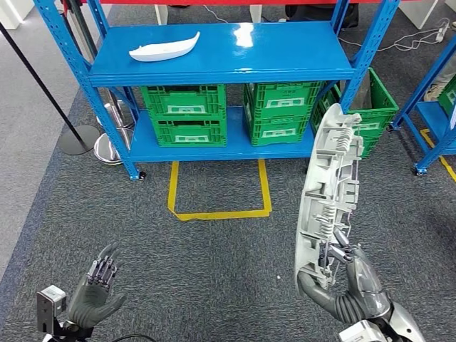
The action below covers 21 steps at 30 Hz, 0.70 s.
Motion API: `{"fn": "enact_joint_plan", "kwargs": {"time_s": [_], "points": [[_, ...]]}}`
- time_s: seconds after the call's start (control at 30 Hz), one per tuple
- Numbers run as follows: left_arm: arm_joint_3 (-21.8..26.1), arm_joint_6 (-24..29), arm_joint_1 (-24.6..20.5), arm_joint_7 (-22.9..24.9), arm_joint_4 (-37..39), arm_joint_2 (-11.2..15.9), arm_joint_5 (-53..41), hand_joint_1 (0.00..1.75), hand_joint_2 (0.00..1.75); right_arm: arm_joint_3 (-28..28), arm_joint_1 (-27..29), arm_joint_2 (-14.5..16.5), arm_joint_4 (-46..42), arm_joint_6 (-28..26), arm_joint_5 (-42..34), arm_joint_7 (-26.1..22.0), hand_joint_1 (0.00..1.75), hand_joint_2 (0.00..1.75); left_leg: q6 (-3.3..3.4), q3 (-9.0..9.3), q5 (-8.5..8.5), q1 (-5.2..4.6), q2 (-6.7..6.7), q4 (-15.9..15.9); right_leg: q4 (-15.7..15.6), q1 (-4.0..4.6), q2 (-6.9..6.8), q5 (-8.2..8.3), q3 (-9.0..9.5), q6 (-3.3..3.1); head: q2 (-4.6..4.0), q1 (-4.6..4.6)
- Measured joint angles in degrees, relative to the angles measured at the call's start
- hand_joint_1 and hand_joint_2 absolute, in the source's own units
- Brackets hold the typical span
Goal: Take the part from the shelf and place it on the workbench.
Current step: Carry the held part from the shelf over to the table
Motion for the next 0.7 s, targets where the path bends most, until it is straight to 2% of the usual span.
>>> {"fn": "enact_joint_plan", "kwargs": {"time_s": [0.37,0.53,0.7], "points": [[-0.28,0.02,0.51,0.01,-1.84,0.51,0.26,0.0,1.75,-0.02,-0.09,0.02,0.03,0.21,0.42,-0.02,1.75,1.75,0.0,-0.01,0.0,-0.02,0.0,0.0,-0.01,-0.01,0.0,0.0,0.0,0.0,0.0,-0.01],[0.8,-0.24,-0.11,0.04,3.11,0.32,0.23,0.0,1.75,0.09,-0.13,0.08,0.26,0.04,1.49,-0.02,1.75,1.75,0.0,-0.01,0.0,-0.01,0.01,0.0,-0.01,-0.01,0.01,0.0,0.0,0.0,0.0,-0.01],[3.68,-0.37,-1.53,0.11,11.22,-0.09,1.25,0.0,1.75,0.57,-0.87,0.56,1.24,-0.6,2.54,-0.02,1.75,1.75,0.0,-0.02,0.0,0.0,0.0,-0.01,0.0,-0.01,0.01,0.0,-0.02,0.0,0.0,-0.02]]}}
